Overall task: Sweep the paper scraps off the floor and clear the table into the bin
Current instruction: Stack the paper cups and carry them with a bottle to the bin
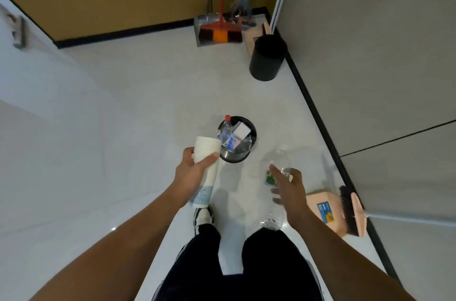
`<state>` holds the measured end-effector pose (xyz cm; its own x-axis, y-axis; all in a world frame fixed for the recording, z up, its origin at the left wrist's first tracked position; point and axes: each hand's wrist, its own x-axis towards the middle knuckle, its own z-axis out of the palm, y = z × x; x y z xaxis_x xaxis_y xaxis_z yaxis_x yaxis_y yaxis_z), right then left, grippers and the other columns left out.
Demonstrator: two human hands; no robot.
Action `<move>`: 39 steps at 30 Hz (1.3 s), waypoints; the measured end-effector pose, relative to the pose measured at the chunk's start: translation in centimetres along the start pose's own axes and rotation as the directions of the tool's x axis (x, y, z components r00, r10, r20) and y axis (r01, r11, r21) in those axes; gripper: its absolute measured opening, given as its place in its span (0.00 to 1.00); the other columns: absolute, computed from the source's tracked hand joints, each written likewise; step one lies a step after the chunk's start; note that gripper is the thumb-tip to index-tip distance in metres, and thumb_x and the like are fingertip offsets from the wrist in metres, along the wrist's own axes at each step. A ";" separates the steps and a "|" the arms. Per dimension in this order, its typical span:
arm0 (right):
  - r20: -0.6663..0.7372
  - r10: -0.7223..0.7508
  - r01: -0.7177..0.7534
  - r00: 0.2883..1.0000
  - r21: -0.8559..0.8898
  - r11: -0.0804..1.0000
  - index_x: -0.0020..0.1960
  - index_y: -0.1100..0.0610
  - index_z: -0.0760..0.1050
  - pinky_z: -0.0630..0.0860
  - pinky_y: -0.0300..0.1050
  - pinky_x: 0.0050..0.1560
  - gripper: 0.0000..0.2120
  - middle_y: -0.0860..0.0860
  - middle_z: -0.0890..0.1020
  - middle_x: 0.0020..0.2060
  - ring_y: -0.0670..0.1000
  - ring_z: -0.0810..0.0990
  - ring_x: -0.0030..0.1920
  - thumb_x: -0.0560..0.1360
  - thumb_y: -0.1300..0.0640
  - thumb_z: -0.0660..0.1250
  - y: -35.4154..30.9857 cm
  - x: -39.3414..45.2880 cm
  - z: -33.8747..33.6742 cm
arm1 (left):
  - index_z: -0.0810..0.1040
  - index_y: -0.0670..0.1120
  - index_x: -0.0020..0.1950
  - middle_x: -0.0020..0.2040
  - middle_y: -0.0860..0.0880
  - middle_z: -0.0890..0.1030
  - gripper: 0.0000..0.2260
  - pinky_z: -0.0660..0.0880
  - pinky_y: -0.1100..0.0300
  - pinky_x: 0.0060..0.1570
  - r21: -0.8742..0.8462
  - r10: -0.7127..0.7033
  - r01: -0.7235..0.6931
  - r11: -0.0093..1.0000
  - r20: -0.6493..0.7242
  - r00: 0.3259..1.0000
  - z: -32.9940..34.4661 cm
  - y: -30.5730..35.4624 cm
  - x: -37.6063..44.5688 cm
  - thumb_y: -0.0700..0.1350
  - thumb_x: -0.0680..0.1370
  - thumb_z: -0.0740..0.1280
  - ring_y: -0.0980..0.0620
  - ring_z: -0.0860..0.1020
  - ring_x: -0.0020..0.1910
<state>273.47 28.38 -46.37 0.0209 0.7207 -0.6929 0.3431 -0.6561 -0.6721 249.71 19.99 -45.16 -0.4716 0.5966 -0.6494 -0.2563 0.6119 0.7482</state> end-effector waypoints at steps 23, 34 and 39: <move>0.293 -0.158 0.308 0.943 -0.590 0.746 0.79 0.50 0.56 0.69 0.52 0.70 0.48 0.50 0.69 0.74 0.55 0.69 0.72 0.68 0.51 0.80 2.2 42.1 10.7 | 0.66 0.60 0.61 0.49 0.64 0.76 0.38 0.71 0.67 0.41 0.445 0.017 0.023 0.895 -0.084 0.996 17.6 -5.9 39.6 0.49 0.58 0.83 0.58 0.76 0.50; 0.377 0.023 0.286 0.926 -0.738 0.612 0.79 0.50 0.57 0.69 0.54 0.68 0.42 0.53 0.69 0.73 0.57 0.67 0.72 0.71 0.47 0.75 -2.1 34.2 6.9 | 0.64 0.53 0.73 0.68 0.50 0.73 0.38 0.69 0.57 0.59 0.711 -0.068 0.053 0.701 -0.007 0.998 14.2 -1.9 30.1 0.54 0.67 0.78 0.48 0.71 0.64; 0.418 -0.089 0.393 0.904 -0.730 0.559 0.78 0.49 0.59 0.69 0.55 0.69 0.40 0.53 0.70 0.73 0.58 0.67 0.71 0.72 0.47 0.74 -5.7 28.7 6.4 | 0.69 0.51 0.69 0.65 0.50 0.75 0.31 0.66 0.59 0.51 0.670 0.034 -0.047 0.741 0.032 0.999 13.0 3.7 25.6 0.55 0.70 0.76 0.54 0.72 0.56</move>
<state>266.12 51.41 -64.12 -0.4040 0.6167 -0.6756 0.8858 0.0795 -0.4571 247.70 44.25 -60.76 -0.4523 0.6333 -0.6279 0.3971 0.7734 0.4940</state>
